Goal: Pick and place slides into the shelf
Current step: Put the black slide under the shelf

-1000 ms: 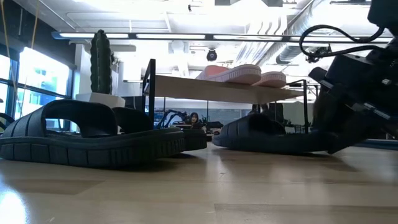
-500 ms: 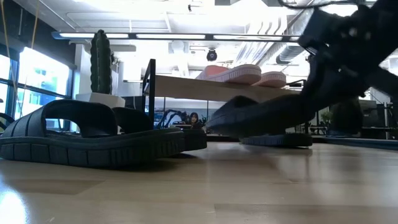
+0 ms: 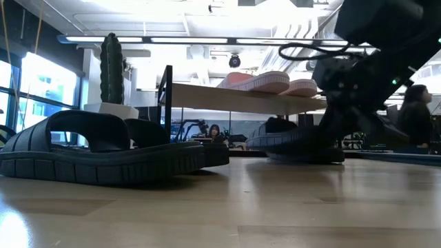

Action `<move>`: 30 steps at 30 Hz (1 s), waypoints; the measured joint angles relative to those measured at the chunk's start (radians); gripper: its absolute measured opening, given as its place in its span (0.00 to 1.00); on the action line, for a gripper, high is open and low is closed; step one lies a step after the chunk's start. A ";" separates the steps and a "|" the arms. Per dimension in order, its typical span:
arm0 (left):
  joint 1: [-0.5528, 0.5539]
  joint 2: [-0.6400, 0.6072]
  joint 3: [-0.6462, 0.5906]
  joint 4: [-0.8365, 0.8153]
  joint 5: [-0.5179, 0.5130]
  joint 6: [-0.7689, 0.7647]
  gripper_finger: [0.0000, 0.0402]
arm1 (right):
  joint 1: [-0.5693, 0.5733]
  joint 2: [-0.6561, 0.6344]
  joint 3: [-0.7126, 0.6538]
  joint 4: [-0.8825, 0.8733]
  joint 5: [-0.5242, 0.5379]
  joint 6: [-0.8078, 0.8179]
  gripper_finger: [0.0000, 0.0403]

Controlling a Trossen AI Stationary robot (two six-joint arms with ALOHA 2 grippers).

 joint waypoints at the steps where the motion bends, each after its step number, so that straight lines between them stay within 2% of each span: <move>1: 0.000 0.000 0.000 0.000 0.000 0.000 0.01 | -0.004 0.000 -0.008 0.031 0.000 -0.027 0.05; 4: 0.000 0.000 0.000 0.000 0.000 0.000 0.01 | -0.026 0.000 -0.017 0.099 -0.002 -0.104 0.05; 15: 0.000 0.000 0.000 0.000 0.000 0.000 0.01 | -0.162 0.000 -0.018 0.141 -0.045 -0.197 0.05; 24: 0.000 0.000 0.000 0.000 0.000 0.000 0.01 | -0.226 0.000 -0.018 0.183 -0.092 -0.228 0.05; 30: 0.000 0.000 0.000 0.000 0.000 0.000 0.01 | -0.252 0.001 -0.019 0.186 -0.196 -0.232 0.05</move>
